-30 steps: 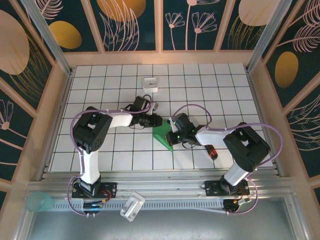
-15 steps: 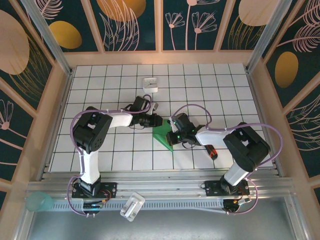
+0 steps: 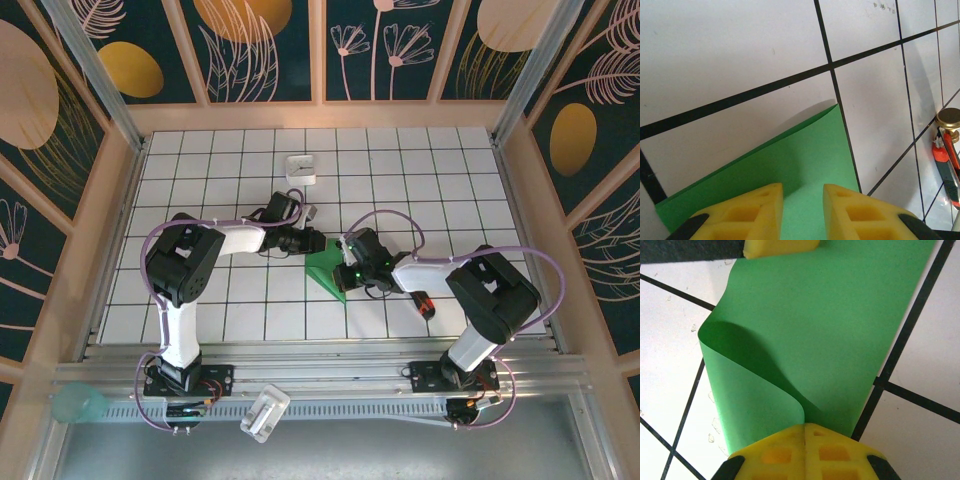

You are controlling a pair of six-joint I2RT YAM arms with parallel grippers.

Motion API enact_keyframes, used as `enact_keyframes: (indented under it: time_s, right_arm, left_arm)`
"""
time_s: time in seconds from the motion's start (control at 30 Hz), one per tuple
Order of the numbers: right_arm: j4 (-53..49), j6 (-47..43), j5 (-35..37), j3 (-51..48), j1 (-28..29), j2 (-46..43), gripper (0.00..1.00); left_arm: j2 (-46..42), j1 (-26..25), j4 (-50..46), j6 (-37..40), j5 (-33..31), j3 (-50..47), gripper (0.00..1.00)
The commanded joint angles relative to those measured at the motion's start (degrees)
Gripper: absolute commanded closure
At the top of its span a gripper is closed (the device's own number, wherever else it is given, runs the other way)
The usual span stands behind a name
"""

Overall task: Fold a paper plane with a square sheet of paper (pick it up from the middle)
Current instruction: Third fold the triangle at the center of the table.

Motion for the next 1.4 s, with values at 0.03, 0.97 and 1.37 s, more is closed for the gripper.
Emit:
enact_keyframes:
  time_s: [0.03, 0.97, 1.37]
  right_arm:
    - [-1.14, 1.38, 0.98, -2.49, 0.22, 0.27, 0.99]
    - [-2.01, 4.22, 1.6, -4.64, 0.61, 1.36, 1.0]
    - [-3.44, 6.91, -0.2, -4.38, 0.52, 3.34, 1.0]
  left_arm:
    - [1.66, -0.4, -3.35, 0.51, -1.74, 0.74, 0.7]
    - [-20.89, -2.5, 9.72, -12.65, -7.69, -15.71, 0.76]
    - [-27.06, -11.05, 28.41, -25.1, -1.83, -34.87, 1.0]
